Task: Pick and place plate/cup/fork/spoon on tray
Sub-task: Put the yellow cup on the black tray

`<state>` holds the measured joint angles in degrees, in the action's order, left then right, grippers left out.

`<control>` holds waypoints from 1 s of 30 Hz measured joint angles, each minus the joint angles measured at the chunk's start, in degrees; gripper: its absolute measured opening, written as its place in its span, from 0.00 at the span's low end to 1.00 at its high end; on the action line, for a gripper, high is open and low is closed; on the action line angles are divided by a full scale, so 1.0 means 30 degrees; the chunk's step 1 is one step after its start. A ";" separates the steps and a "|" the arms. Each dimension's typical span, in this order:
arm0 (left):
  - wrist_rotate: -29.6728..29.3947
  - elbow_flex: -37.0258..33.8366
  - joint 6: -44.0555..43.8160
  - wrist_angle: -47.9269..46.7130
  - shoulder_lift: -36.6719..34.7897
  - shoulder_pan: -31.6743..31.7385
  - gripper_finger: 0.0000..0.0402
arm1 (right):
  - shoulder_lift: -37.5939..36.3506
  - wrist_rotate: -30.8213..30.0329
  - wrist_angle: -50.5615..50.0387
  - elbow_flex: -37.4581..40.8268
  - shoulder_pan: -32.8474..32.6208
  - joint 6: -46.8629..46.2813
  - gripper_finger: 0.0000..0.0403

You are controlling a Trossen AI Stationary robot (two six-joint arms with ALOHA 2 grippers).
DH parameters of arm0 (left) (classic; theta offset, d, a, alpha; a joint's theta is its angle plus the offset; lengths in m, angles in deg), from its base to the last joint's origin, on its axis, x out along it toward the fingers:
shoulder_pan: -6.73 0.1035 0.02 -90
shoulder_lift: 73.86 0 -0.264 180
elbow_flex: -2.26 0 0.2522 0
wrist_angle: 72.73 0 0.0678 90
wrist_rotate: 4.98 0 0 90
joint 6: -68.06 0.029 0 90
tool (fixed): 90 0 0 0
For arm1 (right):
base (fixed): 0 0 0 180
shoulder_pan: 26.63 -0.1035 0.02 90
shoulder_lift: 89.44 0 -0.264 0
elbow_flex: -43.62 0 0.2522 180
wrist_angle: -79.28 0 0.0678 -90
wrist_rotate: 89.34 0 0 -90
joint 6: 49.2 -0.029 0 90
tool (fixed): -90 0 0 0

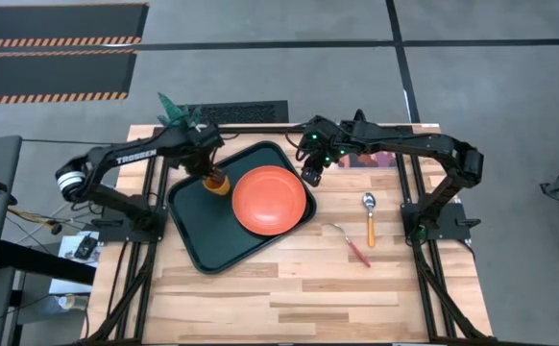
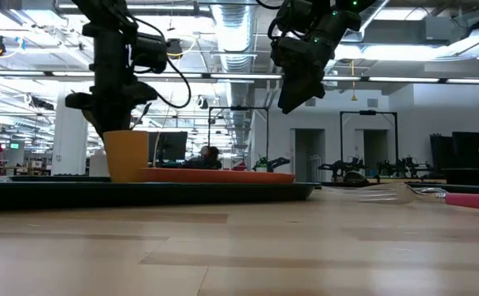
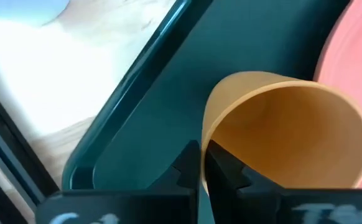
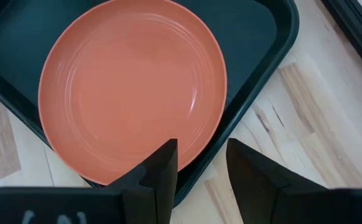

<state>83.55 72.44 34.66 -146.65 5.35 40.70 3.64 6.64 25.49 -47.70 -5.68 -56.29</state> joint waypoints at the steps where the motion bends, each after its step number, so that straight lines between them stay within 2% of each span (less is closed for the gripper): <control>1: -0.0036 0.0171 0.0175 -0.0061 0.0170 0.0000 0.00 | 0.0000 0.0000 0.0000 0.0000 0.0000 0.0000 0.40; 4: -0.0090 0.0543 0.0355 -0.0123 0.0366 -0.0005 0.01 | 0.0000 0.0000 0.0000 0.0000 0.0003 -0.0049 0.40; 7: -0.0368 0.0948 0.0388 -0.0097 0.0374 -0.0007 0.05 | 0.0000 0.0000 0.0002 0.0007 0.0002 -0.0138 0.40; 12: -0.0606 0.1349 0.0429 -0.0030 0.0374 -0.0007 0.22 | 0.0000 0.0000 0.0097 0.0015 0.0015 -0.0138 0.40; 16: 0.0174 0.1349 0.0549 0.0031 0.0374 -0.0007 0.36 | 0.0000 0.0000 0.0418 0.0022 0.0015 -0.0138 0.40; 20: 0.0518 0.1356 0.0557 0.0008 0.0262 -0.0006 0.45 | 0.0000 0.0000 0.1649 0.0022 0.0015 -0.0208 0.40; 25: 0.1087 0.2120 0.0560 -0.0526 -0.0810 0.0051 0.51 | 0.0000 0.0040 0.3478 0.0022 -0.0025 -0.0634 0.43; 30: 0.1069 0.3167 -0.0369 -0.0725 -0.2756 0.0051 0.51 | 0.0013 0.0036 0.7135 -0.0072 -0.0304 -0.1266 0.50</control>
<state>86.76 81.94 33.55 -148.82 -2.91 40.86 3.68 6.74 46.90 -47.92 -6.60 -60.09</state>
